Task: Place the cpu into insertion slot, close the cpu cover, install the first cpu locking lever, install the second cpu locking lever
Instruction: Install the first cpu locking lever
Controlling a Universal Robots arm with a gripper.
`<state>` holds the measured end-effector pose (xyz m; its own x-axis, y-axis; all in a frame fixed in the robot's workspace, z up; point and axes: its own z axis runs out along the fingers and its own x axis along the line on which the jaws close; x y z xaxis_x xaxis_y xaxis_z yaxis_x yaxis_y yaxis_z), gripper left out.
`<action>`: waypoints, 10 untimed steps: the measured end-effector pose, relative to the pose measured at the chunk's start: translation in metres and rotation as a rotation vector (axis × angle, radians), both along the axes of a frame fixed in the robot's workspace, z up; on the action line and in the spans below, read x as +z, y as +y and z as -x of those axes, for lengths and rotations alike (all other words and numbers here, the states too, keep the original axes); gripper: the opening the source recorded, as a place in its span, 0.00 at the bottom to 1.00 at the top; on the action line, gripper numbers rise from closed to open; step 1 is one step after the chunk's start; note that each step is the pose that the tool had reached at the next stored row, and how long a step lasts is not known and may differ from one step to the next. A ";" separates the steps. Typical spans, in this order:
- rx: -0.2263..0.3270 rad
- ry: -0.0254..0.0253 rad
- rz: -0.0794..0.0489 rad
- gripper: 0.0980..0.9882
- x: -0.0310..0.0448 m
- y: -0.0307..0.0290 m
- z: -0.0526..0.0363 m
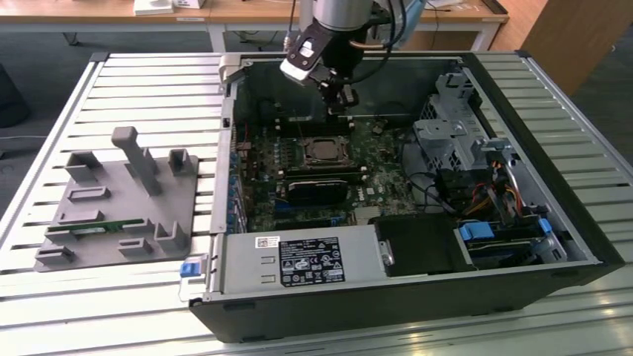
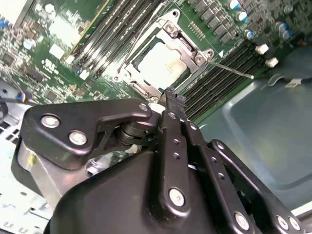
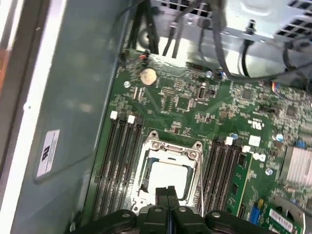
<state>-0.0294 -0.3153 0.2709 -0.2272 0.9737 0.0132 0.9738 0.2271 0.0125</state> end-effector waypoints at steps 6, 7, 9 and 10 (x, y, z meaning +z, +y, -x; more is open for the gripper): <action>0.110 0.0000 0.000 0.01 -0.0001 0.0000 0.0000; 0.128 -0.0001 0.000 0.01 -0.0001 0.0000 0.0000; 0.164 -0.0001 0.000 0.01 -0.0001 0.0000 0.0000; 0.182 -0.0001 0.000 0.01 -0.0001 0.0000 0.0000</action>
<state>-0.0294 -0.3152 0.2708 -0.3994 0.9167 0.0133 0.9168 0.3992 0.0125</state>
